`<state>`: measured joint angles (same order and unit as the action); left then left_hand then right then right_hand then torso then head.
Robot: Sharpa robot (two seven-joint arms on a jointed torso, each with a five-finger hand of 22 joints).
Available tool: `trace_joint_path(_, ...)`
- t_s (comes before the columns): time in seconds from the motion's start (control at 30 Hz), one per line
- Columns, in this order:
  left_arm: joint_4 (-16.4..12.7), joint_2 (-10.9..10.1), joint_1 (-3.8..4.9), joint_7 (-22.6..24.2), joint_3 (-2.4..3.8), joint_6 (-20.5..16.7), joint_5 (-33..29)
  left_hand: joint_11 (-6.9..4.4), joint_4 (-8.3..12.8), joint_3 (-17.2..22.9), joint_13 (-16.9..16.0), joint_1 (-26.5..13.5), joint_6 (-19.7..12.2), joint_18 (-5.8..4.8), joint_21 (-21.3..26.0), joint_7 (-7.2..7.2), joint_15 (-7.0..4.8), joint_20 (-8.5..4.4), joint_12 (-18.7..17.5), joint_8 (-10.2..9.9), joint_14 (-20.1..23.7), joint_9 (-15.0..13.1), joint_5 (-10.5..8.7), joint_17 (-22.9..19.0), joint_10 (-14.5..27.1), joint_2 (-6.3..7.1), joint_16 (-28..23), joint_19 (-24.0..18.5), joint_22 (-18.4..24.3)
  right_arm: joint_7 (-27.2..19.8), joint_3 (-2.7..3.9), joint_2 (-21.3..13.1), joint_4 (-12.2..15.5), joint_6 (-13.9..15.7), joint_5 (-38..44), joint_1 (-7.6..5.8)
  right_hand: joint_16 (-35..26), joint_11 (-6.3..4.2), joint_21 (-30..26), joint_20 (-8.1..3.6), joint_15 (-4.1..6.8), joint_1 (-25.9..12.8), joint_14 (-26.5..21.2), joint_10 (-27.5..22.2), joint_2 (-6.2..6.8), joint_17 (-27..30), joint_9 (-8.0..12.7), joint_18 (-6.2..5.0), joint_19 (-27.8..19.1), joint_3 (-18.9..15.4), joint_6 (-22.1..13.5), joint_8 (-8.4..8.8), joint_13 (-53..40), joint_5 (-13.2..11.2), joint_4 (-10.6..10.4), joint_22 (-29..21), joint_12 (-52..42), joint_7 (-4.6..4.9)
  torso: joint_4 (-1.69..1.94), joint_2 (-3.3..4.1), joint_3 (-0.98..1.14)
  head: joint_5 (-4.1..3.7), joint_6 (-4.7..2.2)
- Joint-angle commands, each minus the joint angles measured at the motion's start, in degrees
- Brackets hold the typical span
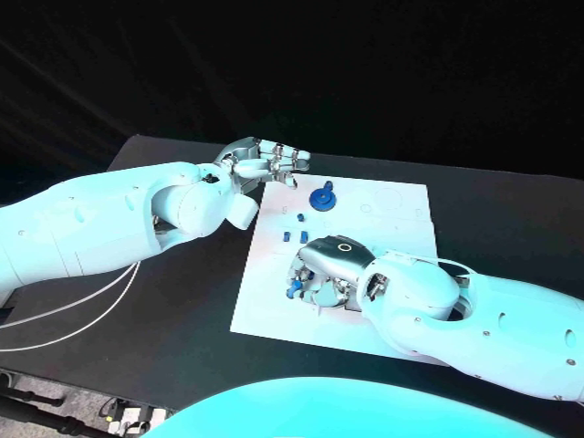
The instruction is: Assemble the parts on the task board
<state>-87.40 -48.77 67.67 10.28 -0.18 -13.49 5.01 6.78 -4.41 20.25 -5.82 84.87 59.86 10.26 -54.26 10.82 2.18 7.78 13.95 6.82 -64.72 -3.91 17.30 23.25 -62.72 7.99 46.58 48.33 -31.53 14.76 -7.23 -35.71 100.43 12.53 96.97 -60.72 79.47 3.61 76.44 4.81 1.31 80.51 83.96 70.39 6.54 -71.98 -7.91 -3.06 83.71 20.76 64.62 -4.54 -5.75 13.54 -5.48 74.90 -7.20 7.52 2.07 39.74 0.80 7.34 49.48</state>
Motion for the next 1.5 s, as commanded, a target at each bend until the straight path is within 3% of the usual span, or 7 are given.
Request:
trace_joint_path(0.03,-0.06,0.12,0.02,0.02,0.03,0.88,0.08,-0.08,0.08,-0.33,-0.10,0.01,-0.51,0.24,0.04,-0.07,0.13,0.04,0.16,0.35,-0.15,0.03,-0.22,-0.09,0.39,-0.56,-0.33,0.27,-0.07,0.44,-0.08,0.35,-0.24,-0.45,0.96,0.10,-0.09,0.21,-0.29,0.36,-0.65,-1.43,2.62,-0.31,0.56,0.12,0.99,0.12,0.14,-0.13,-2.32,1.07,0.00,-0.26,-0.24,9.96,0.30,0.20,0.04,0.00,0.05,-0.08,-0.12)
trace_joint_path(0.13,-0.04,0.13,0.02,-0.01,0.03,0.89,0.08,-0.08,0.08,-0.33,-0.10,0.01,-0.51,0.24,0.04,-0.07,0.13,0.04,0.16,0.35,-0.15,0.03,-0.22,-0.09,0.39,-0.56,-0.33,0.27,-0.07,0.38,-0.11,0.50,-0.31,-0.24,0.94,0.10,-0.07,0.16,-0.36,0.48,-0.66,-2.06,2.61,-0.35,1.11,0.14,1.47,0.09,0.11,-0.31,-4.21,1.14,-0.12,-0.69,-0.38,9.98,0.38,0.09,0.03,-0.03,0.02,-0.06,-0.09)
trace_joint_path(0.7,0.00,0.16,0.02,-0.15,0.03,0.97,0.08,-0.07,0.05,-0.35,-0.09,-0.04,-0.53,0.24,0.05,-0.06,0.14,0.05,0.18,0.36,-0.14,0.03,-0.22,-0.10,0.43,-0.61,-0.34,0.27,-0.06,0.07,-0.16,-0.41,0.75,1.91,1.00,0.10,-0.14,-0.08,-0.61,0.41,-0.43,-2.94,2.56,-0.68,1.98,0.34,2.35,0.02,0.04,-0.55,-7.20,1.11,-0.42,-0.77,-0.50,10.02,0.62,0.04,-0.01,0.02,0.08,-0.20,-0.14)
trace_joint_path(1.07,0.12,-0.01,0.01,-0.15,0.02,0.88,0.08,-0.07,0.05,-0.35,-0.09,-0.04,-0.53,0.24,0.05,-0.06,0.14,0.05,0.18,0.36,-0.14,0.03,-0.22,-0.10,0.43,-0.61,-0.34,0.27,-0.06,0.03,-0.07,-5.11,6.45,4.21,0.33,-0.03,-0.07,-0.15,-0.49,0.35,-0.38,-4.03,2.58,-0.65,3.22,0.30,2.71,0.06,0.15,-1.66,-7.97,0.76,-0.76,-0.87,-0.75,10.15,0.58,-0.07,-0.12,-0.11,-0.04,-0.45,-0.27)
trace_joint_path(1.3,0.18,0.02,0.01,-0.15,0.02,0.94,0.08,-0.07,0.05,-0.35,-0.09,-0.04,-0.53,0.24,0.05,-0.06,0.14,0.05,0.18,0.36,-0.14,0.03,-0.22,-0.10,0.43,-0.61,-0.34,0.27,-0.06,0.63,0.23,-8.88,9.72,6.85,0.39,-0.43,-0.09,-0.15,-0.42,0.33,-0.35,-3.70,2.56,-0.24,2.85,0.36,2.51,0.08,0.21,-1.70,-6.69,0.23,-1.01,-0.62,-0.62,10.22,0.35,-0.09,0.02,-0.05,0.08,-0.89,-0.62)
trace_joint_path(1.4,0.20,-0.03,0.01,-0.18,0.00,0.89,0.08,-0.07,0.05,-0.35,-0.09,-0.04,-0.53,0.24,0.05,-0.06,0.14,0.05,0.18,0.36,-0.14,0.03,-0.22,-0.10,0.43,-0.61,-0.34,0.27,-0.06,0.89,0.52,-12.85,11.59,10.44,-3.52,-1.63,-0.31,-0.29,-0.66,0.25,-0.25,-2.81,2.48,2.54,2.13,0.74,1.90,0.03,0.14,-1.33,-3.48,-1.25,-1.93,-0.12,-0.16,10.20,-1.17,0.19,0.00,-0.05,0.01,-2.03,-1.30)
trace_joint_path(1.5,0.16,-0.08,0.01,-0.15,-0.01,0.87,0.08,-0.07,0.05,-0.35,-0.09,-0.04,-0.53,0.24,0.05,-0.06,0.14,0.05,0.18,0.36,-0.14,0.03,-0.22,-0.10,0.43,-0.61,-0.34,0.27,-0.06,1.56,0.64,-16.94,12.42,11.49,-9.47,-3.12,-0.36,-1.09,-1.32,-0.03,0.28,-3.69,2.48,5.86,2.65,0.84,1.34,-0.12,-0.11,-2.54,-1.28,-2.57,-3.60,-0.64,-0.42,10.03,-3.48,-0.40,-0.01,-0.11,-0.10,-3.41,-1.94)
